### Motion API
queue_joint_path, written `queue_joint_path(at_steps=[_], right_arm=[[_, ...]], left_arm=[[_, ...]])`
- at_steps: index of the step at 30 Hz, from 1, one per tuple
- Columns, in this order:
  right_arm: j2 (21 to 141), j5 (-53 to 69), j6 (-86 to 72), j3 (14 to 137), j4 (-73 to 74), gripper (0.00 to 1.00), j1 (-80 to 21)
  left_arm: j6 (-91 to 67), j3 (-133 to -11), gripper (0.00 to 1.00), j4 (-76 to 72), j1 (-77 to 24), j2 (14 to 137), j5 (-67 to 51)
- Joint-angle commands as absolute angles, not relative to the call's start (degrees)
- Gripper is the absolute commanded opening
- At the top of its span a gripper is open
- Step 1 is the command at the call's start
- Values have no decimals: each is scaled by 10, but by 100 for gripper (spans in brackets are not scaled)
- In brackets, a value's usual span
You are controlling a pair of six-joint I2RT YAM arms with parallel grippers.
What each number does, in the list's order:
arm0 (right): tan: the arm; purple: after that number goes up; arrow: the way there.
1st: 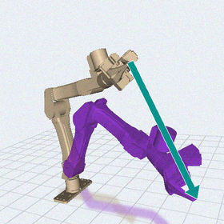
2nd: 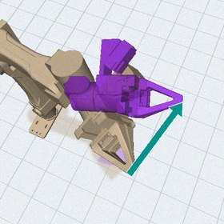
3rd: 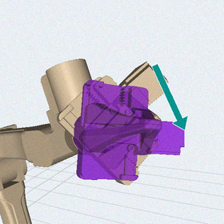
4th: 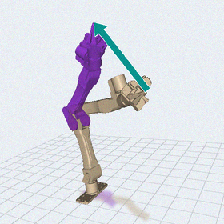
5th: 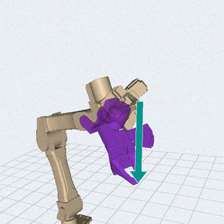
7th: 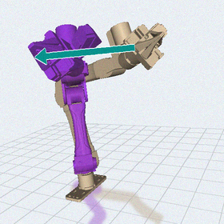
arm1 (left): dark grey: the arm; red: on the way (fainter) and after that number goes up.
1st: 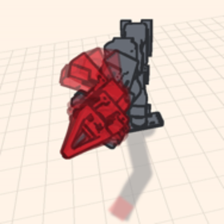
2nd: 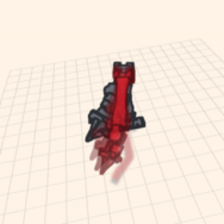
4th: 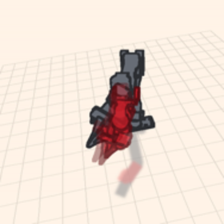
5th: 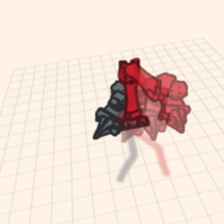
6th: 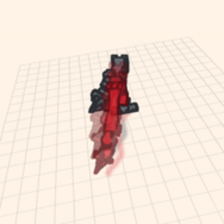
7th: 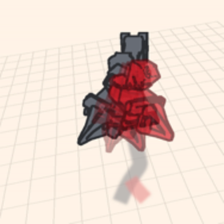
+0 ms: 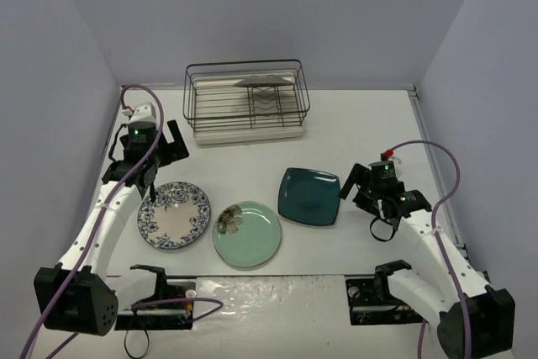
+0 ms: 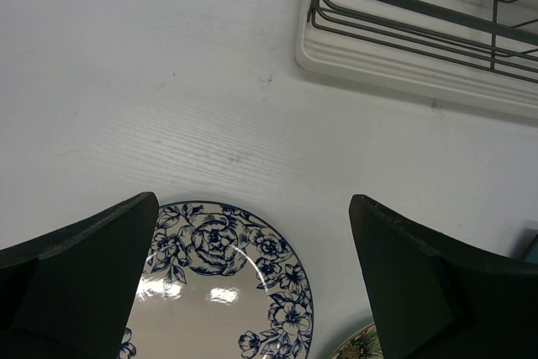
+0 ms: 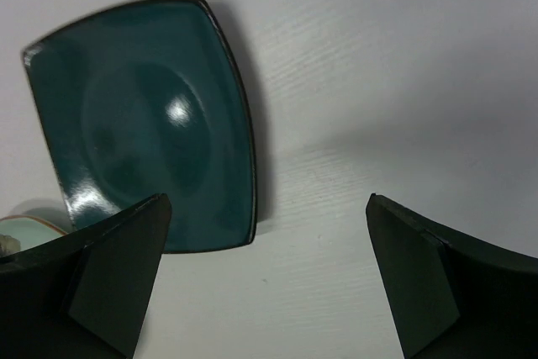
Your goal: Load the plates into the dish rack
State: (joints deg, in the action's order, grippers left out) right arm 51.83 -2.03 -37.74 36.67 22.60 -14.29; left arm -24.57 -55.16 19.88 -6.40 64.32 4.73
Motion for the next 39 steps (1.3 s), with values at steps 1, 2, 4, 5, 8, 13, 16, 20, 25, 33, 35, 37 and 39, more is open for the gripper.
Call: queue_joint_path(at_steps=[1,2,4,5,8,13,16,20,25,33,35,37,39], right_arm=[[539,119,-378,323,94,100,-97],[550,143,-376,298,71,100,-86],[573,213,-384,258,-1,100,-55],[584,249,-389,240,-41,100,-37],[614,332,-391,205,-130,100,-4],[657,371,-385,184,-185,100,29],[684,408,-402,164,-241,100,37],[721,418,-403,154,-280,100,47],[772,428,-410,148,-326,100,54],[877,439,-418,144,-390,91,55],[912,445,-420,146,-409,86,55],[946,456,-425,146,-430,83,57],[968,461,-426,146,-441,78,59]], left_arm=[[-250,-559,97,171,-68,642,50],[-250,-560,97,171,-68,642,49],[-250,-561,97,171,-69,643,49],[-249,-561,97,170,-68,644,49],[-248,-560,97,168,-69,645,48],[-246,-561,97,164,-72,648,47],[-245,-562,97,165,-73,648,46],[-245,-562,97,167,-74,645,48],[-245,-558,97,165,-74,637,48],[-246,-557,97,165,-75,635,52],[-245,-558,97,166,-75,635,53],[-244,-558,97,166,-74,634,54],[-244,-559,97,167,-75,633,54]])
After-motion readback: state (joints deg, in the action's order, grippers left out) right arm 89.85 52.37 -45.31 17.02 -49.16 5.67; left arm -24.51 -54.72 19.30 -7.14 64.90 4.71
